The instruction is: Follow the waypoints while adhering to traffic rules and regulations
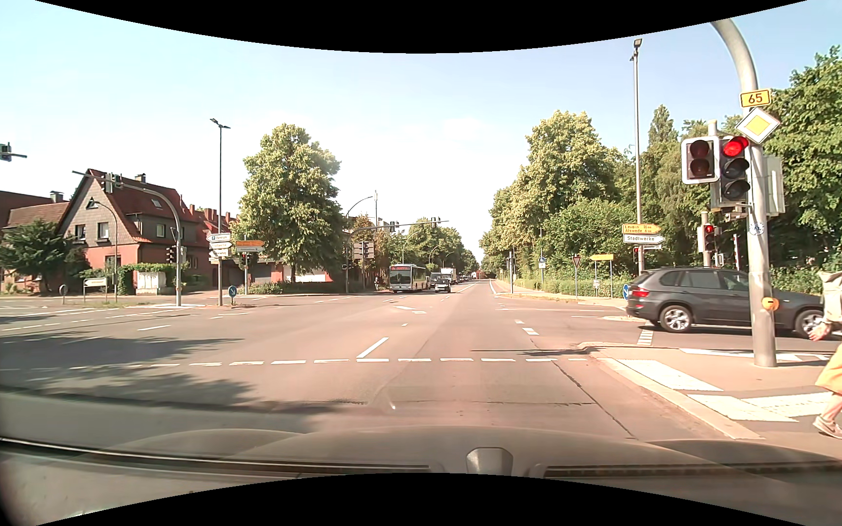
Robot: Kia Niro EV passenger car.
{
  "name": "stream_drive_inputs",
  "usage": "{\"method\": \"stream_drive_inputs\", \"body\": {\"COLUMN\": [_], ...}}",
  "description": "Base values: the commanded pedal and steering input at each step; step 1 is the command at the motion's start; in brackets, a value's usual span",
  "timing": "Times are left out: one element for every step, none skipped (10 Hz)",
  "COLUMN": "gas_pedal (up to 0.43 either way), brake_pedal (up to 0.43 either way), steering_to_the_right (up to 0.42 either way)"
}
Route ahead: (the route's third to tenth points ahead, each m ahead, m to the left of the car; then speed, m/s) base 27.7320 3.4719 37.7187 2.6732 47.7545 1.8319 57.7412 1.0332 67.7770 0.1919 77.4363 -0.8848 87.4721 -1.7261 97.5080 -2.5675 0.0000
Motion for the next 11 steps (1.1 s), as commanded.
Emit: {"method": "stream_drive_inputs", "body": {"gas_pedal": [0.0, 0.0, 0.0, 0.0, 0.0, 0.0, 0.0, 0.0, 0.0, 0.0, 0.0], "brake_pedal": [0.28, 0.28, 0.28, 0.28, 0.28, 0.28, 0.28, 0.28, 0.28, 0.28, 0.28], "steering_to_the_right": [0.016, 0.016, 0.016, 0.016, 0.016, 0.016, 0.016, 0.016, 0.016, 0.016, 0.016]}}
